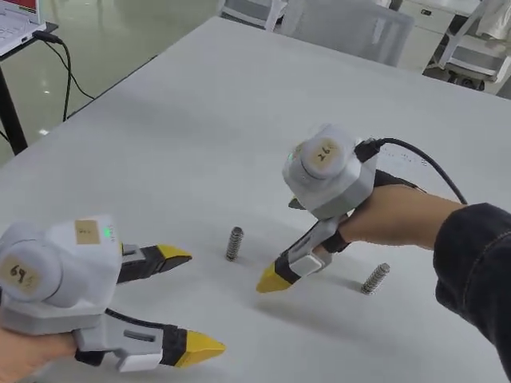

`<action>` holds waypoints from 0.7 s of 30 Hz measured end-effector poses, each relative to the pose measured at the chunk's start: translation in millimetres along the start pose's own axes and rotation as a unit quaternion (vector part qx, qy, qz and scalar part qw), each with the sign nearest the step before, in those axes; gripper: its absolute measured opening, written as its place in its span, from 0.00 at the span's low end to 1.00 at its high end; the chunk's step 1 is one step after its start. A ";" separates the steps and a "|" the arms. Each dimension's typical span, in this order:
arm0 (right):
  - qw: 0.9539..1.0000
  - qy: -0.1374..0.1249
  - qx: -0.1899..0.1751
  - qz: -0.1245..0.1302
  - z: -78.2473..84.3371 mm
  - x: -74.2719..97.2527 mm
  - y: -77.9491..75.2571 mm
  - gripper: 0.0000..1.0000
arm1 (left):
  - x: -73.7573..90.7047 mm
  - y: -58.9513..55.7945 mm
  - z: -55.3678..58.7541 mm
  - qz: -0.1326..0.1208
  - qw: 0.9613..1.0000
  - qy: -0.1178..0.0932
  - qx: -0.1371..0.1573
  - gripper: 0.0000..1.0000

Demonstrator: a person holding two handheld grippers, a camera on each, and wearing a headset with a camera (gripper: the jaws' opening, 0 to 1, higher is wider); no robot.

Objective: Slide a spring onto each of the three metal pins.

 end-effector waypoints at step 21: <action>0.985 -0.109 -0.081 0.108 23.8 48.5 -6.1 0.96 | -3.6 -0.7 2.7 0.000 1.000 0.006 0.008 0.68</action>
Point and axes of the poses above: the centre of the closed fingertips' face, and the gripper's own axes: x roughly backward along the fingers, y roughly to its left, z roughly out of its underside, the point moved 9 cm from there along x, roughly backward along the fingers, and after that the axes turned 11 degrees about -y, right-handed, at the moved point
